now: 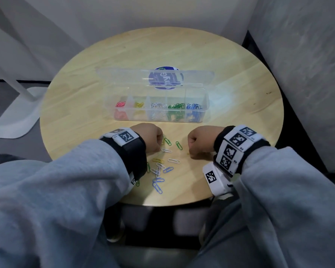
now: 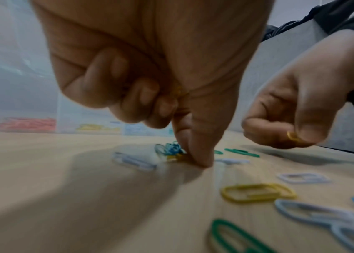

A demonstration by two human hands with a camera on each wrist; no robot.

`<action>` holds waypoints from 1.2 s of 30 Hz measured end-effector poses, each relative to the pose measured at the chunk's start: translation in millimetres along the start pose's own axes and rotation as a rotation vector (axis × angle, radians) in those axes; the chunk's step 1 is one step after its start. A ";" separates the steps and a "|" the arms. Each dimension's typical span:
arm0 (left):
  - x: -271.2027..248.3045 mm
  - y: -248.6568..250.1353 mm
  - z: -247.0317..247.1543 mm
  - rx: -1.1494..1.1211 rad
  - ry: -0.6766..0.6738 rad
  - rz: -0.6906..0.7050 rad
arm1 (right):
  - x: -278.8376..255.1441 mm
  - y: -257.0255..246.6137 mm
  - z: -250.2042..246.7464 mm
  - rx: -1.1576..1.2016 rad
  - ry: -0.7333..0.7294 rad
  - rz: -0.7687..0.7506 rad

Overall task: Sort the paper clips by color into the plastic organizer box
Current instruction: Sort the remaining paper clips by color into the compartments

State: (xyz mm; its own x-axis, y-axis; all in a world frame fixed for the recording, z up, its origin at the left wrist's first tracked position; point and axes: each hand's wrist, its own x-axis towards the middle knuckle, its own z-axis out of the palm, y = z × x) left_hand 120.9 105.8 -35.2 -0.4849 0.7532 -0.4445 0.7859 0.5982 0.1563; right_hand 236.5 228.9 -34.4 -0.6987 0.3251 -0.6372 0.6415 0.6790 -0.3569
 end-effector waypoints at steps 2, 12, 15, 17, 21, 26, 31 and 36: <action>1.7 -0.6 1.2 0.010 -0.002 0.004 | -0.7 2.2 -4.6 0.178 0.021 -0.018; 3.3 -7.5 3.9 0.029 -0.026 0.041 | 8.5 -6.7 -2.8 0.729 -0.084 -0.056; 5.3 -8.8 3.7 0.043 -0.047 0.049 | 9.3 -12.7 -1.7 0.681 -0.075 -0.025; 6.1 -13.7 4.3 0.031 -0.036 0.057 | 10.6 -18.2 0.8 0.556 -0.057 -0.005; 2.7 -30.0 4.7 -0.044 0.005 0.055 | 11.7 -30.6 4.1 0.451 -0.032 -0.047; -0.7 -37.1 7.4 -0.057 0.020 0.093 | 15.0 -48.4 1.9 0.152 0.114 -0.102; -4.0 -44.3 10.5 -0.072 0.000 0.043 | 18.4 -60.7 7.3 -0.094 0.145 -0.060; -7.9 -59.9 0.3 -0.252 -0.056 0.031 | 20.9 -59.5 9.6 -0.182 0.166 -0.073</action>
State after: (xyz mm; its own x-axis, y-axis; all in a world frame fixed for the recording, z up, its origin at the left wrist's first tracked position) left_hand 77.7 64.0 -41.3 -0.4344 0.7599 -0.4836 0.6763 0.6298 0.3821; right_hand 186.8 189.0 -33.0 -0.7931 0.3644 -0.4880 0.5305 0.8070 -0.2596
